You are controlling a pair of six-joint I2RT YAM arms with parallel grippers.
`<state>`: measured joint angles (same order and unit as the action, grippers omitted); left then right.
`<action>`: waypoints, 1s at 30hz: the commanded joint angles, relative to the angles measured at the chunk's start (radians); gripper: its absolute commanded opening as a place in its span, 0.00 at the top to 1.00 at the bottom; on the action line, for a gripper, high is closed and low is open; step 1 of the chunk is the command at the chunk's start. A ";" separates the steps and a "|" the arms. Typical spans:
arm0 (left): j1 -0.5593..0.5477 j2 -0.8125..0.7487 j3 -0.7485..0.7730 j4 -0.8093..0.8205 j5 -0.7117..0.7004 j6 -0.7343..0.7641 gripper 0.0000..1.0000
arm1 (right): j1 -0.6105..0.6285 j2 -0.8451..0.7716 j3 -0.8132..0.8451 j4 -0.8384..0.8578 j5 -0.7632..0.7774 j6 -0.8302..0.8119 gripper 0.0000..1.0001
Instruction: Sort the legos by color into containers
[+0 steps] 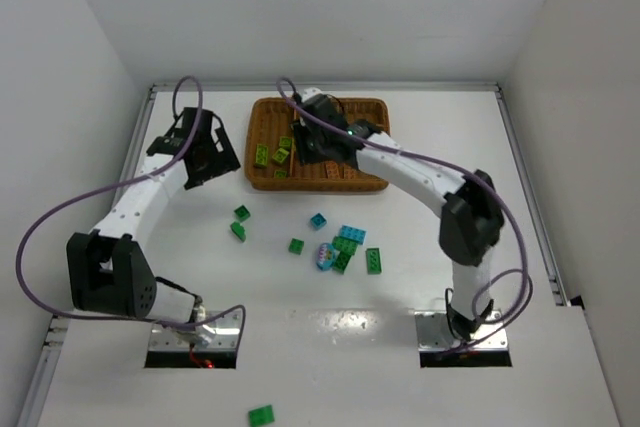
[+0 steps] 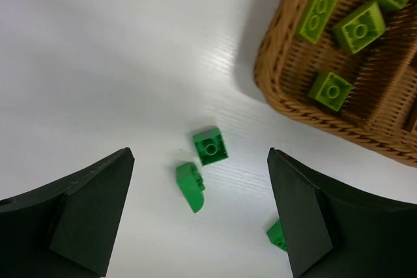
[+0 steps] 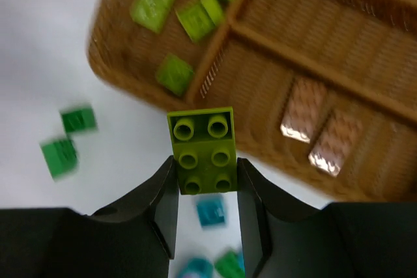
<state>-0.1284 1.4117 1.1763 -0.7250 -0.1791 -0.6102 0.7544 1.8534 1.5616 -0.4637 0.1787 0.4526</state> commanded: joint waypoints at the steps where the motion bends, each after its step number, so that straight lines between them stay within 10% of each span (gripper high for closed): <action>1: 0.023 -0.063 -0.049 -0.008 -0.019 -0.040 0.09 | 0.005 0.145 0.234 -0.050 -0.013 -0.005 0.78; 9: 0.023 -0.091 -0.228 0.018 0.064 -0.098 0.09 | -0.004 0.523 0.712 -0.101 -0.070 -0.006 0.70; 12: 0.023 -0.102 -0.311 0.073 0.109 -0.118 0.08 | -0.004 0.569 0.776 -0.084 -0.097 0.005 0.31; 15: 0.013 -0.093 -0.345 0.105 0.132 -0.118 0.08 | -0.004 0.557 0.787 -0.075 -0.097 0.005 0.25; 30: -0.080 0.030 -0.437 0.237 0.089 -0.236 0.37 | -0.013 -0.055 0.052 0.056 0.077 0.038 0.25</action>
<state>-0.1986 1.4315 0.7578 -0.5304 -0.0673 -0.7944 0.7475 1.8797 1.6775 -0.4648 0.2012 0.4644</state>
